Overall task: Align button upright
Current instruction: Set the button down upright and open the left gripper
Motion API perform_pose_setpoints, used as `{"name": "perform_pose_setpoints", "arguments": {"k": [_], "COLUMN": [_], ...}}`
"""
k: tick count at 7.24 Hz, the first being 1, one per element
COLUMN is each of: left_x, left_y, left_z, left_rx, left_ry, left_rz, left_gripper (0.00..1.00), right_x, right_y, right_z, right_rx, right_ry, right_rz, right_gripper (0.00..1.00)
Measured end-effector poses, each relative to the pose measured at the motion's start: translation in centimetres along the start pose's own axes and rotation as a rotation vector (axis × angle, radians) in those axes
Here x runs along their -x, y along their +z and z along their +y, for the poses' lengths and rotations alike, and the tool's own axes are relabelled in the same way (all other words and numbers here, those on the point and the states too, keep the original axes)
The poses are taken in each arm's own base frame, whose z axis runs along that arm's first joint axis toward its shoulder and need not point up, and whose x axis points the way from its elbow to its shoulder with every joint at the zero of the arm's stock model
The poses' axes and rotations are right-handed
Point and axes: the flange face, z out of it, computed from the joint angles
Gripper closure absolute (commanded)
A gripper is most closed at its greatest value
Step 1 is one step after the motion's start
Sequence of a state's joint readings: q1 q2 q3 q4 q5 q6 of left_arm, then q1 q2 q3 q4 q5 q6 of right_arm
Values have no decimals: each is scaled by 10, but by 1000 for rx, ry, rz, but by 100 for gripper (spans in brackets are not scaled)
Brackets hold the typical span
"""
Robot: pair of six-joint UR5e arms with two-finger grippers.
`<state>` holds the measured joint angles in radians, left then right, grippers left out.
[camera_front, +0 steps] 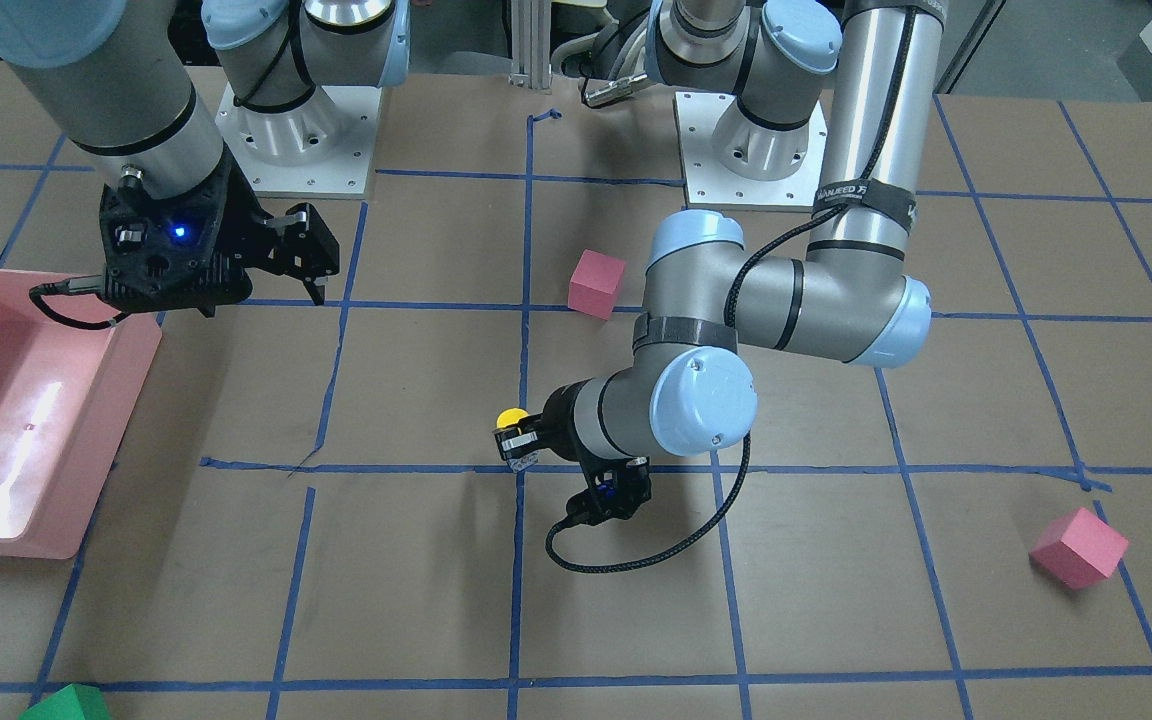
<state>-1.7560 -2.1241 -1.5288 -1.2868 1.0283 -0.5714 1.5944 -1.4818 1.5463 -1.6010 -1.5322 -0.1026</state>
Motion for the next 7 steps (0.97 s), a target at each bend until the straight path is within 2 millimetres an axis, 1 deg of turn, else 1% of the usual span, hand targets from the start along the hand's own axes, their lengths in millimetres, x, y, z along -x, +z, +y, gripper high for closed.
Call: {"name": "perform_pose_setpoints", "arguments": {"k": [2, 5, 6, 7], "left_x": [-9, -2, 0, 1], "left_y": [0, -4, -3, -1], "left_z": [-14, -32, -35, -36], "left_rx": [1, -3, -5, -3], "left_ry": [8, 8, 26, 34], "left_rz": [14, 20, 16, 14], "left_gripper": [100, 100, 88, 23], "right_x": [-1, -4, -4, -3], "right_y": [0, -1, -1, -1], "right_z": [0, 1, 1, 1], "right_rx": [2, 3, 3, 3], "right_ry": [1, 2, 2, 1], "right_rz": [1, 25, 28, 29], "right_gripper": [0, 0, 0, 0]}}
